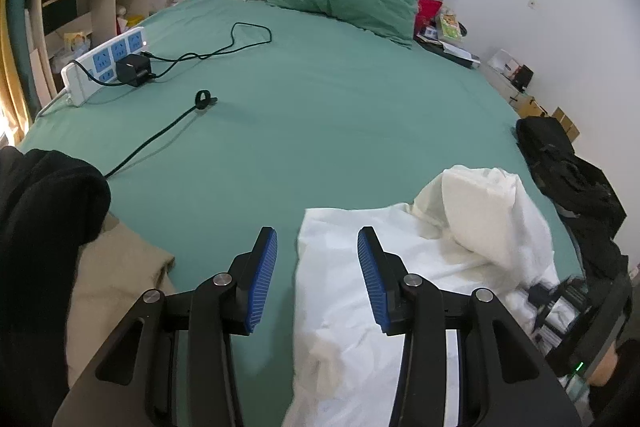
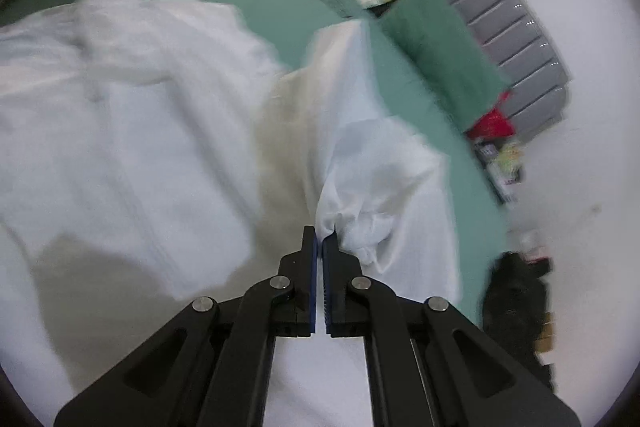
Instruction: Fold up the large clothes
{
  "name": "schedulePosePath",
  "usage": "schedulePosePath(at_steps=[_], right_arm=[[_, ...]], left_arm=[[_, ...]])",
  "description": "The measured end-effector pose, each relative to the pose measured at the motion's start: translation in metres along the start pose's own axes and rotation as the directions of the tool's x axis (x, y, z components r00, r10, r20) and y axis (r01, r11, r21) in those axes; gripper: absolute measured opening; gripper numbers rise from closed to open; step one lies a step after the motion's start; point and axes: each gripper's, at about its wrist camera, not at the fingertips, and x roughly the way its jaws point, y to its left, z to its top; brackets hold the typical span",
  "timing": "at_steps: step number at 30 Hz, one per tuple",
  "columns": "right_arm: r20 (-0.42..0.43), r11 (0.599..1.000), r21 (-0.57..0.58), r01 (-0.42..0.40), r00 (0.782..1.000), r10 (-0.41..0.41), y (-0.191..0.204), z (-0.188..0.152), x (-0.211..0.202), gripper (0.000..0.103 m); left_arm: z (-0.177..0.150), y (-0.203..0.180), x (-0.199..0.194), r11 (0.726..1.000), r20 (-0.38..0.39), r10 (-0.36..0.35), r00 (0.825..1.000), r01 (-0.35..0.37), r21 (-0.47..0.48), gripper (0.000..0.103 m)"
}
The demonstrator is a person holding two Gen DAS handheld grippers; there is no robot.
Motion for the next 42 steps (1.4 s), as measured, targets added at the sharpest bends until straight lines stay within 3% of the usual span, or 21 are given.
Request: schedulePosePath(at_steps=[4,10,12,15,18,21,23,25,27,29,30,31,34,37,42], right_arm=[[-0.025,0.998,-0.024,-0.061,0.998,0.061,0.032,-0.015,-0.001,0.002],[-0.034,0.994,0.087,-0.073,0.997,0.076,0.023,-0.026,-0.011,0.008],[-0.013,0.987,0.14,-0.073,0.997,0.076,0.012,-0.028,-0.023,0.03],[0.079,0.966,0.246,-0.081,0.995,0.064,-0.001,-0.029,-0.054,0.053],[0.17,0.946,0.322,-0.047,0.985,-0.009,-0.023,-0.008,-0.066,0.067],[0.205,0.943,0.333,0.008,0.976,-0.08,-0.033,0.024,-0.054,0.068],[0.209,0.931,0.365,-0.032,0.977,-0.049,-0.04,0.041,-0.035,0.068],[0.178,0.902,0.422,-0.093,0.984,0.018,-0.055,0.052,-0.003,0.068],[0.138,0.86,0.476,-0.185,0.981,0.135,-0.061,0.054,0.027,0.068],[0.086,0.792,0.534,-0.296,0.951,0.297,-0.057,0.047,0.053,0.068],[0.058,0.76,0.552,-0.343,0.925,0.375,-0.05,0.04,0.064,0.068],[0.043,0.754,0.553,-0.354,0.916,0.398,-0.038,0.032,0.064,0.068],[0.038,0.801,0.494,-0.339,0.928,0.37,-0.014,0.022,0.048,0.068],[0.043,0.817,0.473,-0.33,0.935,0.353,-0.006,0.019,0.027,0.068],[0.19,0.856,0.428,-0.291,0.955,0.23,-0.013,0.046,-0.01,0.068]], left_arm=[[-0.002,-0.008,-0.007,1.0,0.002,-0.018,1.0,0.018,0.012,0.045],[-0.006,-0.017,-0.003,0.999,-0.018,-0.029,0.999,0.03,0.039,0.045],[-0.007,-0.018,0.0,0.999,-0.027,-0.034,0.999,0.035,0.041,0.045],[-0.007,-0.02,0.005,0.998,-0.042,-0.033,0.999,0.035,0.043,0.045],[-0.009,-0.024,0.008,0.998,-0.047,-0.034,0.998,0.036,0.05,0.045],[-0.011,-0.025,0.01,0.998,-0.054,-0.03,0.998,0.032,0.051,0.045],[-0.012,-0.026,0.011,0.998,-0.057,-0.027,0.998,0.03,0.053,0.045],[-0.012,-0.026,0.013,0.998,-0.057,-0.021,0.998,0.024,0.055,0.045],[-0.011,-0.026,0.015,0.998,-0.06,-0.018,0.998,0.022,0.053,0.045],[-0.011,-0.027,0.017,0.998,-0.064,-0.018,0.998,0.022,0.06,0.045],[-0.011,-0.027,0.017,0.998,-0.064,-0.015,0.998,0.019,0.061,0.045],[-0.011,-0.026,0.018,0.998,-0.067,-0.014,0.998,0.018,0.062,0.045],[-0.013,-0.025,0.019,0.998,-0.073,-0.012,0.997,0.016,0.059,0.045],[-0.014,-0.026,0.019,0.998,-0.075,-0.015,0.997,0.02,0.06,0.045],[-0.014,-0.027,0.018,0.998,-0.066,-0.012,0.998,0.017,0.064,0.045]])
